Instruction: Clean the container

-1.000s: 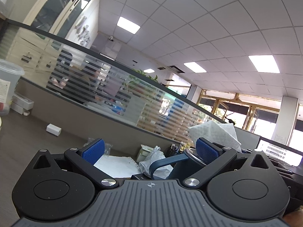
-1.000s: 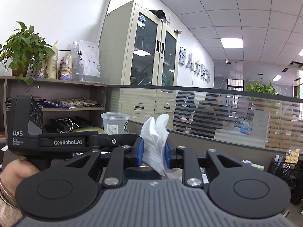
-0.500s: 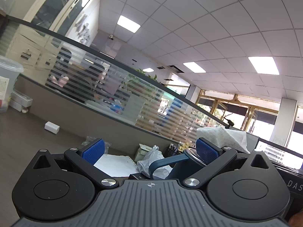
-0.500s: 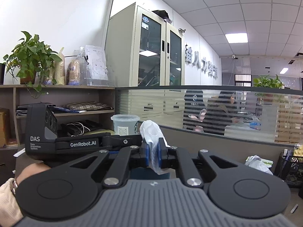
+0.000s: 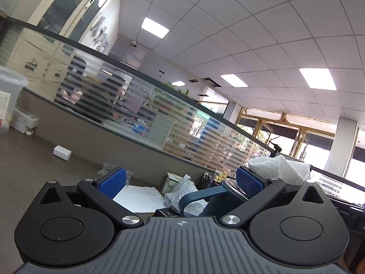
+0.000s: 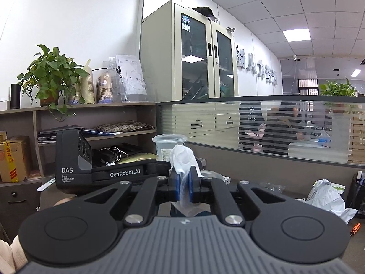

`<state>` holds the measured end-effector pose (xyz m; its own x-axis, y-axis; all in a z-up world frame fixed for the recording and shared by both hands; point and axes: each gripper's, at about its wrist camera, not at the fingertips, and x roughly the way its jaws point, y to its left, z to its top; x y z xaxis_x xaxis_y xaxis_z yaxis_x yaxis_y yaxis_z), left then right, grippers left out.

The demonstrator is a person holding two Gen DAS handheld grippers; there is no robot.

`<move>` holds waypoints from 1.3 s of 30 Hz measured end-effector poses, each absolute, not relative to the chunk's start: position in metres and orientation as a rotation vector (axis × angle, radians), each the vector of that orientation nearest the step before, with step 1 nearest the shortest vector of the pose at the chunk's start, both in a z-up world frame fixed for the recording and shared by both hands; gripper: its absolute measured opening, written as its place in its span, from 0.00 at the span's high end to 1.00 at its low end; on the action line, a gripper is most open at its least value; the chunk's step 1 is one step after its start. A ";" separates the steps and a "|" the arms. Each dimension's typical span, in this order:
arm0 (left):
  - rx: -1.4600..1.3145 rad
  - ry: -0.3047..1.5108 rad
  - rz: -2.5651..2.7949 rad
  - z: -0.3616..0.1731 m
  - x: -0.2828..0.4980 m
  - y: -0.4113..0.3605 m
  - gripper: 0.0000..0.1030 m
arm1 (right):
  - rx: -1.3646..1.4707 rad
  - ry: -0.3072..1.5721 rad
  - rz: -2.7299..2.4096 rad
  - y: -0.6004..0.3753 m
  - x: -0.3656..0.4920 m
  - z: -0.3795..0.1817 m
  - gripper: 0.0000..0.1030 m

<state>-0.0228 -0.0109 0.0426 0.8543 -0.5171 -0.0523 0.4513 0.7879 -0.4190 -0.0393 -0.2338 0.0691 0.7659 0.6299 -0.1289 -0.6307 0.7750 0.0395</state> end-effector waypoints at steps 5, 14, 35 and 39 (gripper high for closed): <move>-0.410 0.168 -0.526 0.043 -0.023 -0.011 0.00 | -0.007 0.139 0.679 -0.235 -0.037 0.068 0.95; -0.406 0.169 -0.525 0.043 -0.024 -0.013 0.00 | -0.016 0.134 0.669 -0.234 -0.033 0.065 0.96; -0.406 0.168 -0.525 0.043 -0.025 -0.013 0.00 | -0.020 0.126 0.635 -0.233 -0.022 0.061 0.96; -0.404 0.168 -0.525 0.043 -0.025 -0.013 0.00 | -0.024 0.122 0.623 -0.233 -0.021 0.060 0.96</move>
